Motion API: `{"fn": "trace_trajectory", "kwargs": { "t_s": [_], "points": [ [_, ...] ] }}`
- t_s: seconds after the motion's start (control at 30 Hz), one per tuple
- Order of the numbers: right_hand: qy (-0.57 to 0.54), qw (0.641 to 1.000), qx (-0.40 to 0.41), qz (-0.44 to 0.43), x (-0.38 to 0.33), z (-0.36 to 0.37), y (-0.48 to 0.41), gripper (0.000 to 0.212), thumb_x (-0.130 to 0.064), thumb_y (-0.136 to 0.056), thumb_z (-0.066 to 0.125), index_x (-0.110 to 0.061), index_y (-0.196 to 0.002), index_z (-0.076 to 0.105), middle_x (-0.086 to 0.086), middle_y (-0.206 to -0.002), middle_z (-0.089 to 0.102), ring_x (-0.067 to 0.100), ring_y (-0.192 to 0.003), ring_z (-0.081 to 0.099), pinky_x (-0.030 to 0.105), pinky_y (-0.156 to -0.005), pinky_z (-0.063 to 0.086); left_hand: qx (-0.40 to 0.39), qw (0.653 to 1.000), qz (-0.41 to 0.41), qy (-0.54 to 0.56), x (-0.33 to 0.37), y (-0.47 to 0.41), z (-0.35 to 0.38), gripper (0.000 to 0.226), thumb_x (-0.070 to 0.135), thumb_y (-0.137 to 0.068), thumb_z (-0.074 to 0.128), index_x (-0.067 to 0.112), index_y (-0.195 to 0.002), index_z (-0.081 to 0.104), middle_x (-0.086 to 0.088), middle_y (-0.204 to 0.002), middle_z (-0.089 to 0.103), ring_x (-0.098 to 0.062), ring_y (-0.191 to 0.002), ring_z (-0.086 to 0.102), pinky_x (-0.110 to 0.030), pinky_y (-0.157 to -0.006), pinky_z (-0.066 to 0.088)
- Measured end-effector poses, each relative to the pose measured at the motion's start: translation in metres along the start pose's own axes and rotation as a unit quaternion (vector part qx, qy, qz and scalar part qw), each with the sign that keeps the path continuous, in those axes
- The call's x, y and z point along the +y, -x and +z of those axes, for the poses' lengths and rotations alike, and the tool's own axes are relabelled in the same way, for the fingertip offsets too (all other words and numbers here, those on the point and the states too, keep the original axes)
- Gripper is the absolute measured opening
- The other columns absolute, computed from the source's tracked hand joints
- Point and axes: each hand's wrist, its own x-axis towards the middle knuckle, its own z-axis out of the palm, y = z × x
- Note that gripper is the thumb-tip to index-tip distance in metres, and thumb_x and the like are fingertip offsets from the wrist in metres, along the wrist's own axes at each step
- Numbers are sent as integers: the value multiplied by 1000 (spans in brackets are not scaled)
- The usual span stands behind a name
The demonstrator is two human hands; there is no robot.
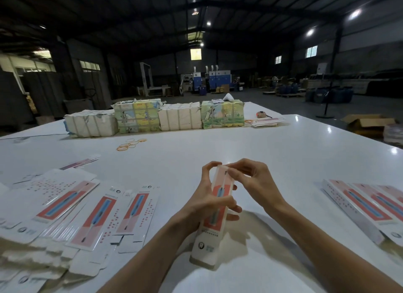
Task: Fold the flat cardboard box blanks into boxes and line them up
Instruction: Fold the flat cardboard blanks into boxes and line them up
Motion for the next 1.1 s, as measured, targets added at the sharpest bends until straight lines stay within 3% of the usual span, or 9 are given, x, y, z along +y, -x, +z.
{"fn": "trace_trajectory", "kwargs": {
  "t_s": [0.13,0.23,0.37,0.47,0.57,0.67,0.8,0.93,1.1],
  "points": [
    [-13,1000,3,18,6,6,1,11,-22,-100,70,-22,-108,77,-12,-100,78,12,-99,75,27,-85,63,26,1000,6,11,-5,-3,5,96,11,-83,87,60,-140,27,-17,-127,59,-36,-95,77,-42,-77,66],
    [19,1000,3,19,9,13,2,28,-25,-103,65,-21,-131,65,-9,-125,69,9,-112,69,24,-91,61,74,997,5,32,-6,-8,6,95,29,-78,89,56,-146,27,-14,-127,62,-30,-88,78,-36,-71,64],
    [77,997,1,-20,10,19,8,33,-26,-104,61,-35,-135,53,-5,-130,56,1,-106,64,8,-78,54,142,977,-20,160,-5,-11,2,78,42,-91,75,45,-151,26,-15,-122,65,-31,-84,79,-40,-72,64],
    [126,991,-46,-23,6,26,17,26,-50,-103,55,-39,-126,61,-11,-123,57,-3,-105,63,17,-78,57,167,951,-9,259,-3,-10,4,51,38,-106,56,43,-149,30,-16,-128,64,-29,-89,79,-42,-70,64],
    [214,971,-99,-32,4,30,26,55,-71,-95,55,-32,-133,61,-17,-123,52,0,-108,59,21,-91,52,174,934,-5,312,-1,-8,5,60,35,-105,58,42,-154,25,-16,-146,50,-35,-111,72,-51,-82,64],
    [251,958,-132,-41,-1,30,32,55,-66,-95,57,-34,-139,51,-16,-131,50,2,-111,56,22,-93,53,131,951,-11,280,-2,-6,5,72,44,-106,57,52,-161,12,-12,-153,48,-38,-126,65,-56,-99,59],
    [323,939,-97,-59,-16,8,27,33,-44,-104,58,-20,-126,59,-2,-122,64,13,-95,64,28,-80,54,82,975,-59,196,-5,1,7,70,58,-96,65,64,-148,19,7,-128,70,-23,-107,77,-41,-86,64],
    [439,895,-76,-9,-19,-41,31,38,-36,-99,63,-19,-131,52,5,-134,62,19,-90,60,22,-67,43,1,996,-51,74,-14,4,2,34,42,-106,62,31,-138,61,-12,-117,78,-28,-108,76,-30,-85,62],
    [546,829,-64,105,-1,-111,64,43,-31,-102,56,-16,-142,48,6,-141,53,26,-118,55,39,-99,48,-40,998,-10,-40,-14,7,8,23,15,-108,58,22,-114,79,-14,-104,77,-22,-94,74,-25,-88,58]
  ]
}}
